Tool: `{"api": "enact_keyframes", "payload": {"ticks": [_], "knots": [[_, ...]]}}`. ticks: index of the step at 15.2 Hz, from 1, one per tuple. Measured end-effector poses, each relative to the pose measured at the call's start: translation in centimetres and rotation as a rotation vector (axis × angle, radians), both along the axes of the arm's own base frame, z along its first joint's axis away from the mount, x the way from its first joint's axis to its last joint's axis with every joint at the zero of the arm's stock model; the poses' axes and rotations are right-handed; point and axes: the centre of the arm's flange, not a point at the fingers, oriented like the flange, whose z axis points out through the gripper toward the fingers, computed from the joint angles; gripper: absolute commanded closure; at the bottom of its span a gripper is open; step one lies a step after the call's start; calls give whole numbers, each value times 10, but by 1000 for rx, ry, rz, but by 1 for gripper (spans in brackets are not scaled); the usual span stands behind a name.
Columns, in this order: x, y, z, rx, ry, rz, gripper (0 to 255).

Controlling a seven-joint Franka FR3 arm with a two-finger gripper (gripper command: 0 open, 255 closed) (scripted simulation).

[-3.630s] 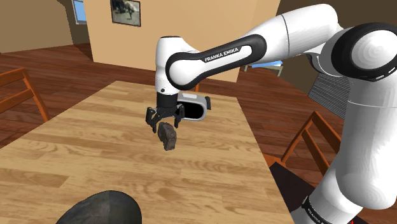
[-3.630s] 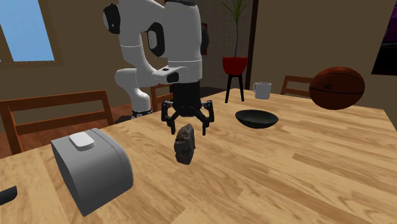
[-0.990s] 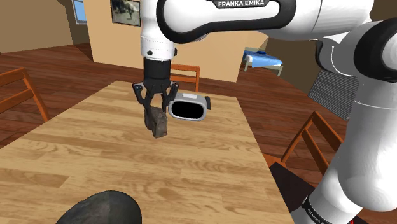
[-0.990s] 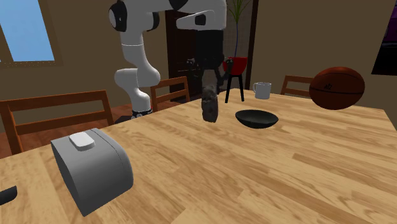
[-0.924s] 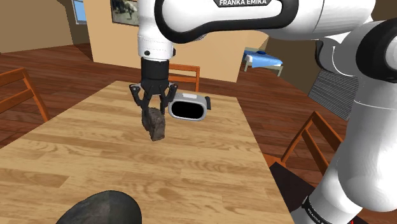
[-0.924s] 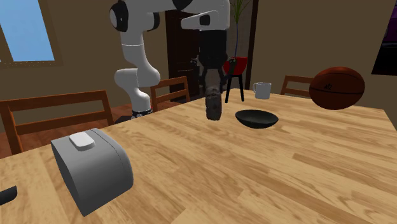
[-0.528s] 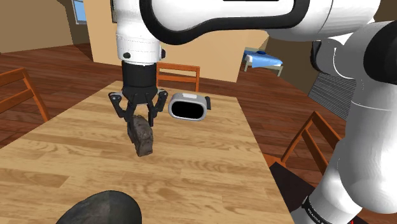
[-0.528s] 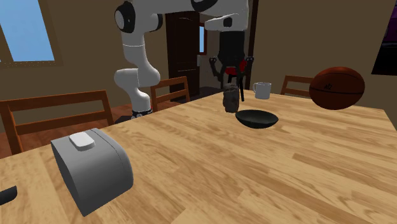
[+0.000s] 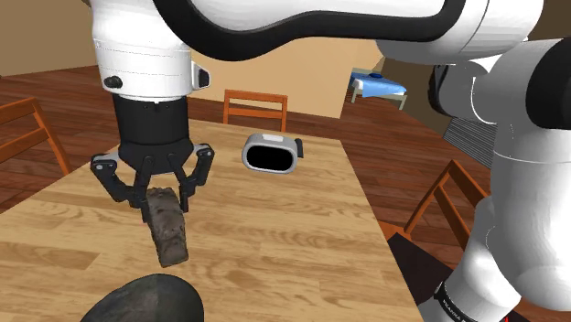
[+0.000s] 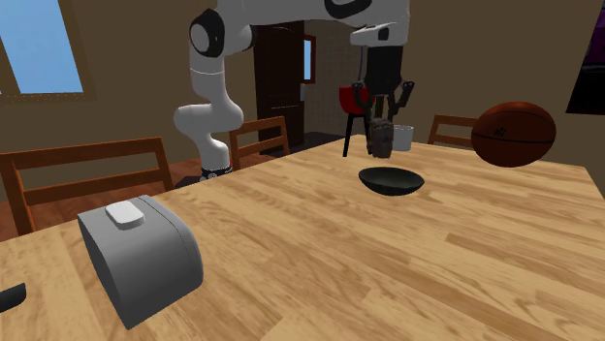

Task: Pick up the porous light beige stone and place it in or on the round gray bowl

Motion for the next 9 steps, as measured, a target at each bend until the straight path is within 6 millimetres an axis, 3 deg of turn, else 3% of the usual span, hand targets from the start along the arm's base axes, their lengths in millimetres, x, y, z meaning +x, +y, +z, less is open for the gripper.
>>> {"api": "enact_keyframes", "payload": {"ticks": [5, 9], "knots": [[-37, 54, 2, 0, 0, 0, 255], [-46, 64, -11, -1, 0, -1, 255]]}}
